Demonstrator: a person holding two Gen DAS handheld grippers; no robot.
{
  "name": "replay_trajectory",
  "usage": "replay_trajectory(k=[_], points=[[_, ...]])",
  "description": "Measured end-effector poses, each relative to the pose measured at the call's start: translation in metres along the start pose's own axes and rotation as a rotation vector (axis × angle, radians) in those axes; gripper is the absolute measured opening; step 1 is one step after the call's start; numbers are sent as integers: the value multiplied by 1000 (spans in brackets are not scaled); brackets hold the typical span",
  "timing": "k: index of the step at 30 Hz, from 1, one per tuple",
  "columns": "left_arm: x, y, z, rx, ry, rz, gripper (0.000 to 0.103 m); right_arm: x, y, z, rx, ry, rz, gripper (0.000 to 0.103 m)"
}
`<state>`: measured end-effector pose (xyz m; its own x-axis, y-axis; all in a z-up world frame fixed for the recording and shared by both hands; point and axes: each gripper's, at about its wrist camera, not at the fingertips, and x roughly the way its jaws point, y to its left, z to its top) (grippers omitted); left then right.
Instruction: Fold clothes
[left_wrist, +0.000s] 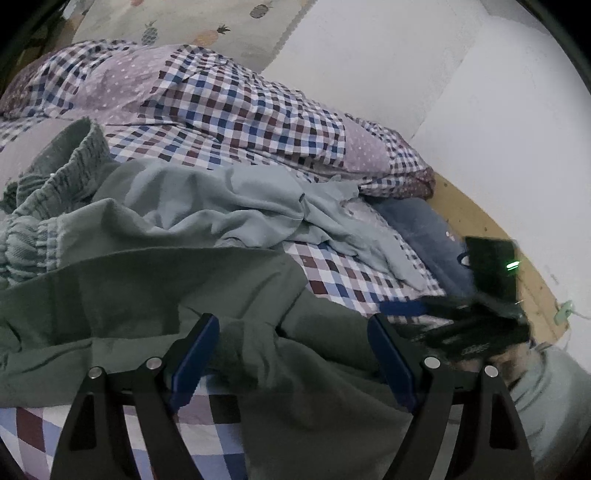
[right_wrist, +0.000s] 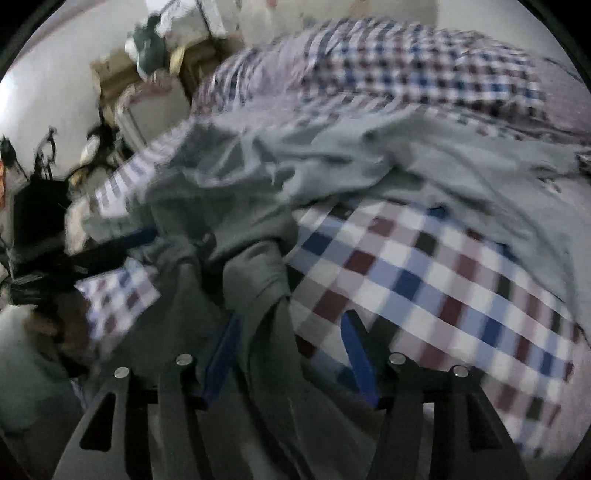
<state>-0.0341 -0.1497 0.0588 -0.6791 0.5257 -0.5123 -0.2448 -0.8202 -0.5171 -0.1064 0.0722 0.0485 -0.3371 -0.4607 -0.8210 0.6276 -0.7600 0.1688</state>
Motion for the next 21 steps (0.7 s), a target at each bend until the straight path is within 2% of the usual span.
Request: replay_trajectory(k=[1,2,5,7,10,12,15,17,18,20,21], points=[[-2,2,1,-7,-1,-3,86,7,6,0,-27,11,-15,25],[-3,4,1,-14,0,-4,86,8,18,-4,-71,3,-45,6],[-10,8,2,-30,-3,-5,85,-7,67,-24,-280,-95,-159,6],[-17,12,3,-42,-13,-12,85,-25,108,-50,-464,-168,-260,6],[-25,17,1,-82,-11,-31,85,-31,156,-91,-684,-184,-384,6],[-28,21,-1,-106,6,-39,85,-31,178,-114,-780,-170,-421,6],[-32,23,-5,-129,23,-20,85,-27,194,-133,-786,-106,-332,7],[-35,24,-8,-148,30,-7,85,-28,198,-137,-757,-80,-262,18],[-36,25,-10,-155,29,-3,85,-32,196,-135,-713,-85,-225,23],[-40,25,-14,-169,22,-3,85,-45,181,-122,-563,-144,-160,39],[-42,25,-15,-176,21,-10,85,-54,165,-111,-458,-184,-126,41]])
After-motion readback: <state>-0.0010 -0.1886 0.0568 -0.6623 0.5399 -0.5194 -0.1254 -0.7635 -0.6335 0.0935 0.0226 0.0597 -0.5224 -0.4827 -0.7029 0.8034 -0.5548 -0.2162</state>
